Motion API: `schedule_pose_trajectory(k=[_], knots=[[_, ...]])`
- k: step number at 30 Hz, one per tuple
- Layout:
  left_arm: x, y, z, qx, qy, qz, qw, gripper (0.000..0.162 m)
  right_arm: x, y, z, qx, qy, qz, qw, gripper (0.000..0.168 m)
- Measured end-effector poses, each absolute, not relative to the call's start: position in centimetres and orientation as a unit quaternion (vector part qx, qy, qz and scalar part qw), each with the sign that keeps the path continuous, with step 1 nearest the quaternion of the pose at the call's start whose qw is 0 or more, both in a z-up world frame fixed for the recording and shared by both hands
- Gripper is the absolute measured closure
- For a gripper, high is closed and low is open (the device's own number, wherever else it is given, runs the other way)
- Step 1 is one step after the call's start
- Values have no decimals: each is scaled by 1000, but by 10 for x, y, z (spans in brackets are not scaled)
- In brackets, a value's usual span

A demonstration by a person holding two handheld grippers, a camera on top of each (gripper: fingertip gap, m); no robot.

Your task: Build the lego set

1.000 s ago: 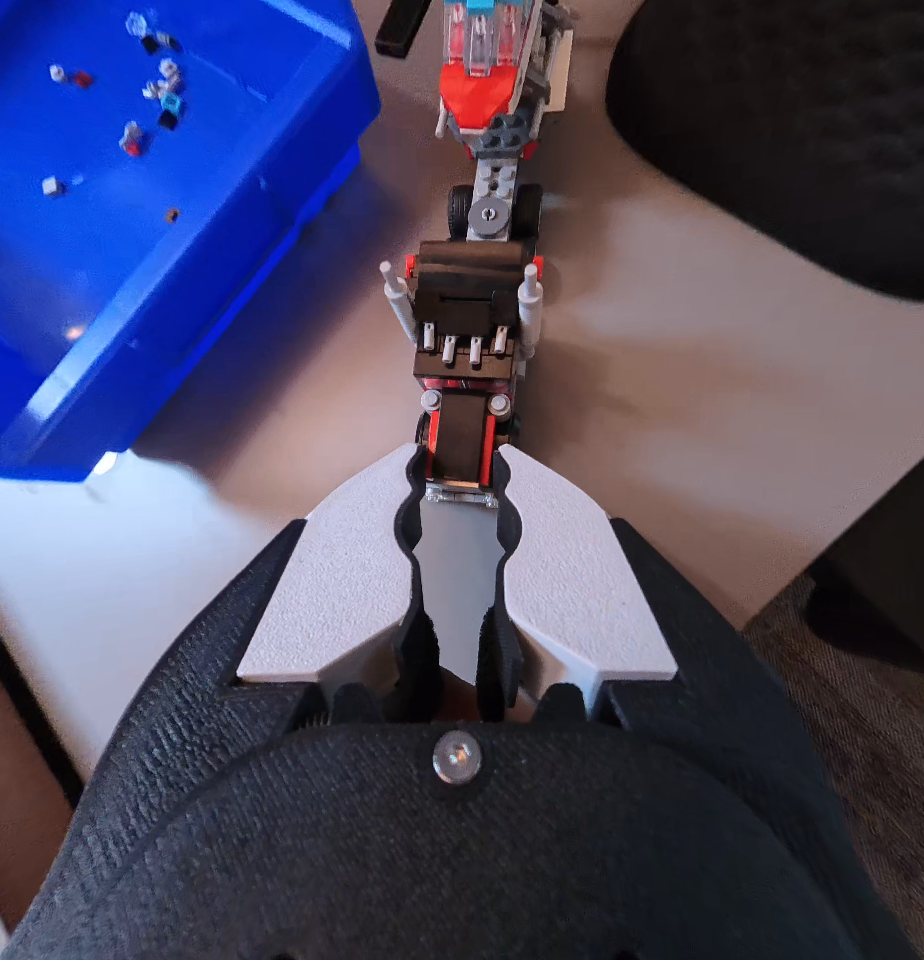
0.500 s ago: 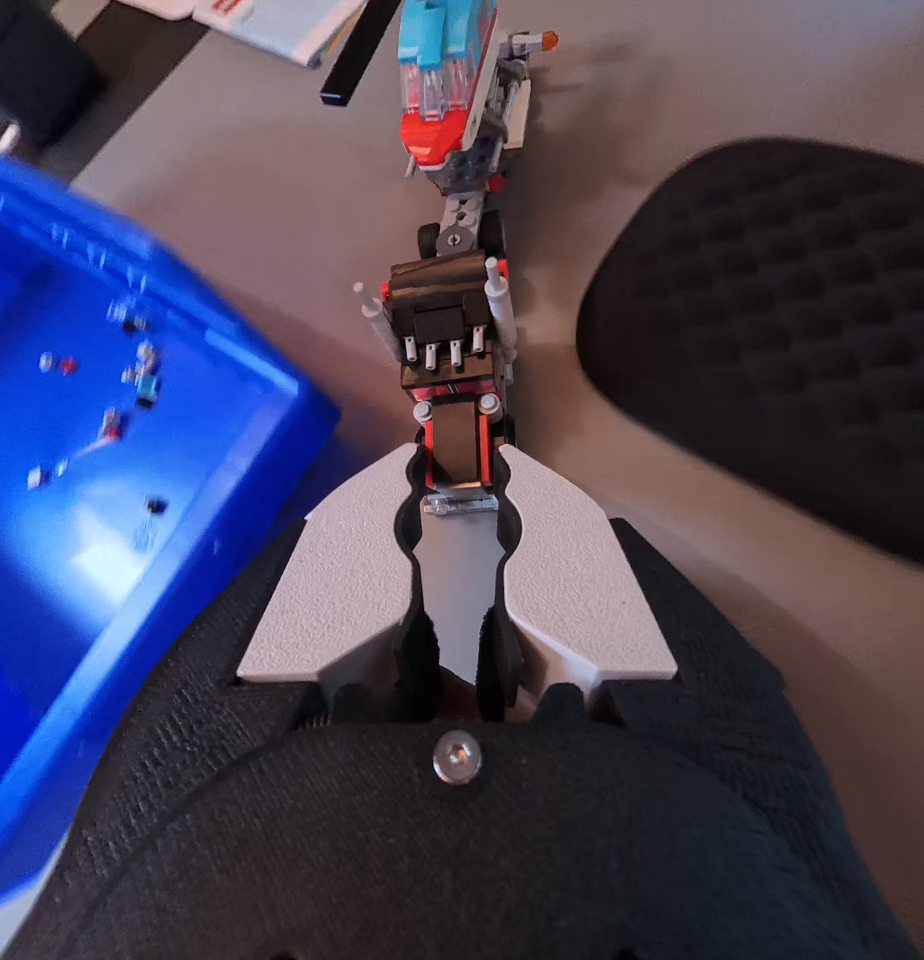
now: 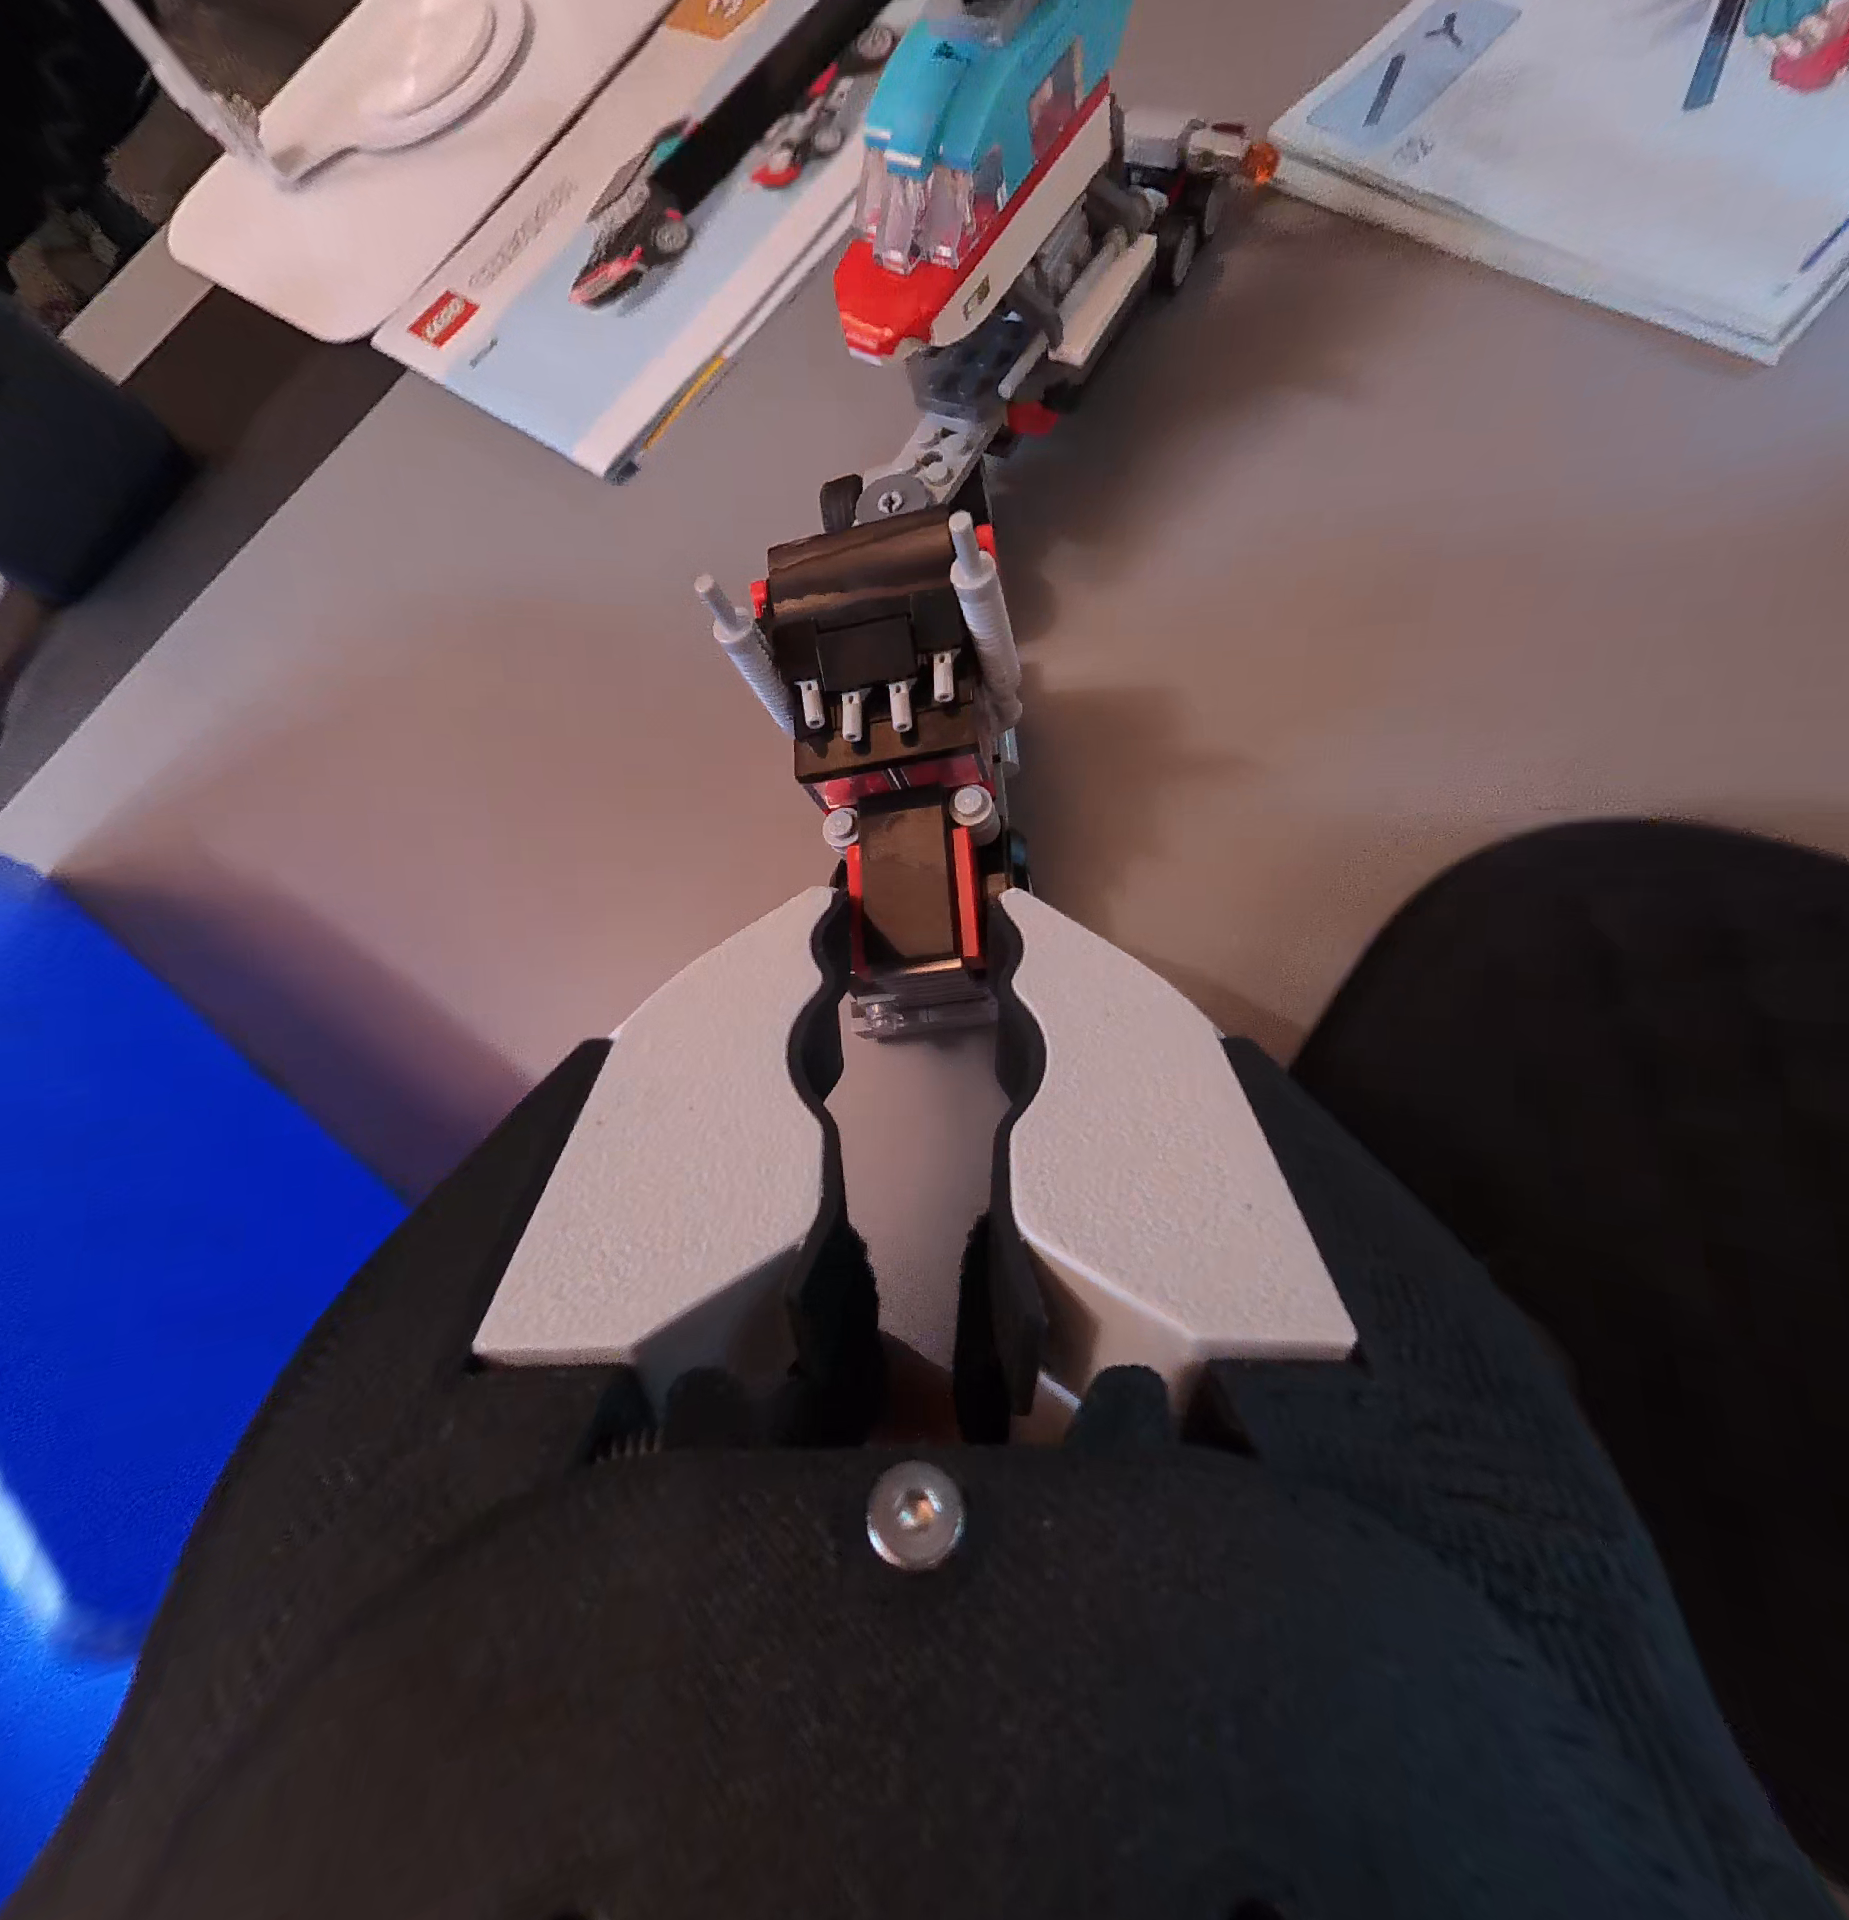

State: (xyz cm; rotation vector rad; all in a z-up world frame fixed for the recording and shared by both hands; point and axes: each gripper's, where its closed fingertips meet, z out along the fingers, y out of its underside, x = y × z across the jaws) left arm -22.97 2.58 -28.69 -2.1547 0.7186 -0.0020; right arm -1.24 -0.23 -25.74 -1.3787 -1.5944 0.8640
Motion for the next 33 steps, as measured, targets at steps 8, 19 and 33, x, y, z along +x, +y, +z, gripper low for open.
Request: schedule_pose_trajectory(k=[8, 19, 33], knots=[[-208, 71, -288, -842, 338, -32, 420, 136, -11, -2, -255, -548, -632, 348, 423, 55], [-195, 97, -289, -840, 392, -39, 374, 134, -11, -1, -255, -547, -632, 348, 425, 56], [-191, 105, -299, -874, 288, -8, 392, 121, -2, 45, -257, -644, -542, 274, 466, 56]])
